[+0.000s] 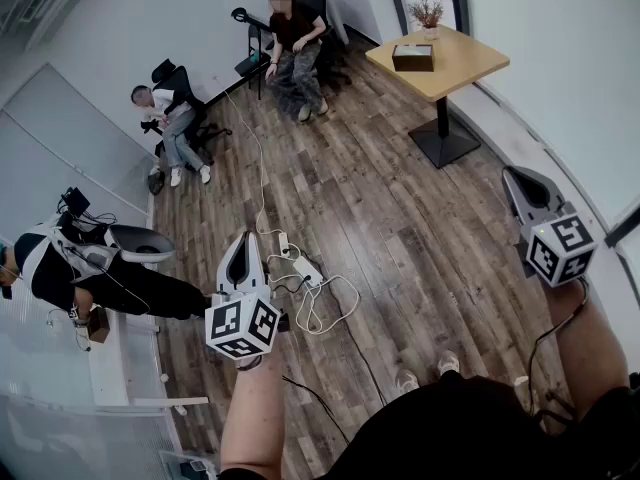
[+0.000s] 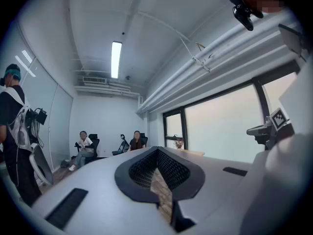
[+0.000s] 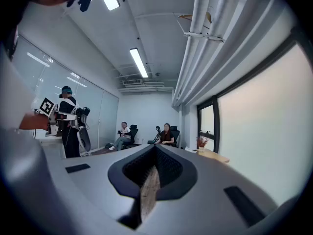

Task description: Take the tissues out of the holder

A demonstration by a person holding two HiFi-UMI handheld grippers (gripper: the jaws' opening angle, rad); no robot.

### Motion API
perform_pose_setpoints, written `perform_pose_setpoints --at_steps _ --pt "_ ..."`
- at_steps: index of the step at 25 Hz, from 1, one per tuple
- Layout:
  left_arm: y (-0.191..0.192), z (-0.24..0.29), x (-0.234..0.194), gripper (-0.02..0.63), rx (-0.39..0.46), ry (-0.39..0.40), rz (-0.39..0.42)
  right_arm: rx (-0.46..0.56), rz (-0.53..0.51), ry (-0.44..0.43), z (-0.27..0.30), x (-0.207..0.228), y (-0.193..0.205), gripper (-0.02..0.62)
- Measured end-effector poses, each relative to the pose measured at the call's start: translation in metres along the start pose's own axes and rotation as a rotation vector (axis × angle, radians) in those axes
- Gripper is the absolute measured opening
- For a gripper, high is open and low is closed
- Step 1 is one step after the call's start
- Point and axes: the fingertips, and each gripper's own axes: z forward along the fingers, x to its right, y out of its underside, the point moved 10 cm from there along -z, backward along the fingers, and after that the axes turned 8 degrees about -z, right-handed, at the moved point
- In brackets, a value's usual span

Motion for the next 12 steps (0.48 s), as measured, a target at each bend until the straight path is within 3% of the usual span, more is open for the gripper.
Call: perform_pose_setpoints --at_steps 5,12 --pt "0.007 -0.001 0.014 0.008 -0.013 -0.011 -0.018 0.001 -0.005 -0.011 -0.001 0.007 0.004 0.006" --pt "0.006 0.013 0.043 0.008 -0.029 -0.039 0.022 0.02 0.024 -0.033 0.001 0.04 0.017 0.006"
